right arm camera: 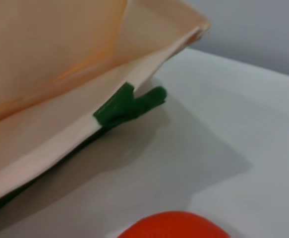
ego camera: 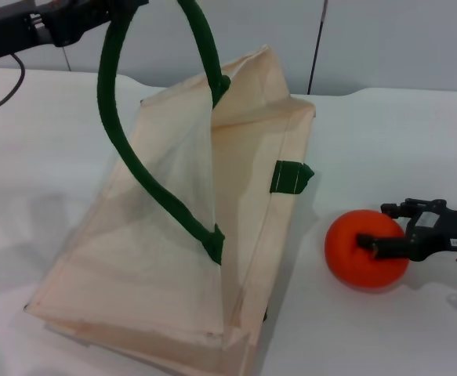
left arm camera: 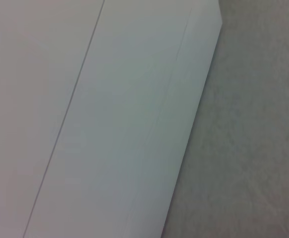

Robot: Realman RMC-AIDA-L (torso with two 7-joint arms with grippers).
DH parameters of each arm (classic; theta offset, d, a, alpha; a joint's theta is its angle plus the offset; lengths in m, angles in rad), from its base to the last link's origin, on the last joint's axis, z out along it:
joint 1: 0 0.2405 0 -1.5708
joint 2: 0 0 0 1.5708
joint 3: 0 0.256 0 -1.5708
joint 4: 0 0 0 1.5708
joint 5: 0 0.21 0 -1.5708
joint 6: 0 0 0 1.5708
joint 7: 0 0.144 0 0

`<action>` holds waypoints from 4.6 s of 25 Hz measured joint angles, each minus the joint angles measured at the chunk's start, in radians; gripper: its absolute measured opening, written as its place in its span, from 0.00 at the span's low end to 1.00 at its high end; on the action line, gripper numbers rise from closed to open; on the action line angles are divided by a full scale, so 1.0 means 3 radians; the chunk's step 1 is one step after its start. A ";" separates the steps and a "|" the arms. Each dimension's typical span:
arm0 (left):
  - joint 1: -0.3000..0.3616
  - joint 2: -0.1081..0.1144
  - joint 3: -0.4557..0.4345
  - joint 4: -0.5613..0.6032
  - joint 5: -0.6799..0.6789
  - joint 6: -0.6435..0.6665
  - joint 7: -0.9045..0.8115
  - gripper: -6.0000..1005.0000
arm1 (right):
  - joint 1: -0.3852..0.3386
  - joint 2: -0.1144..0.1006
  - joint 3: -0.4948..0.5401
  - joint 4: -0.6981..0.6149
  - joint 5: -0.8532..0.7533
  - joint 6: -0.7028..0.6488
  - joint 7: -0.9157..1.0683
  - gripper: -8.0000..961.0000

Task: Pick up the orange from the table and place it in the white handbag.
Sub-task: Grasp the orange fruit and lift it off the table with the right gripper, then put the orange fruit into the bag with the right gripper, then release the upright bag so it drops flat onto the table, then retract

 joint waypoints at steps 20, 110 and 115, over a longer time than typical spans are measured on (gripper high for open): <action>0.0005 0.0000 0.0000 0.0000 -0.0021 -0.0005 0.0001 0.14 | 0.0002 -0.0013 -0.0139 -0.0066 0.0052 0.0404 -0.0308 0.59; -0.0175 -0.0005 0.0000 0.0025 0.0028 -0.0116 -0.0030 0.15 | 0.1163 0.0079 -0.0918 0.0913 0.1203 -0.0306 -0.1061 0.93; -0.0132 -0.0005 0.0000 0.0025 0.0029 -0.0131 -0.0033 0.15 | 0.0737 0.0059 -0.0752 0.0373 0.1202 -0.0123 -0.0828 0.93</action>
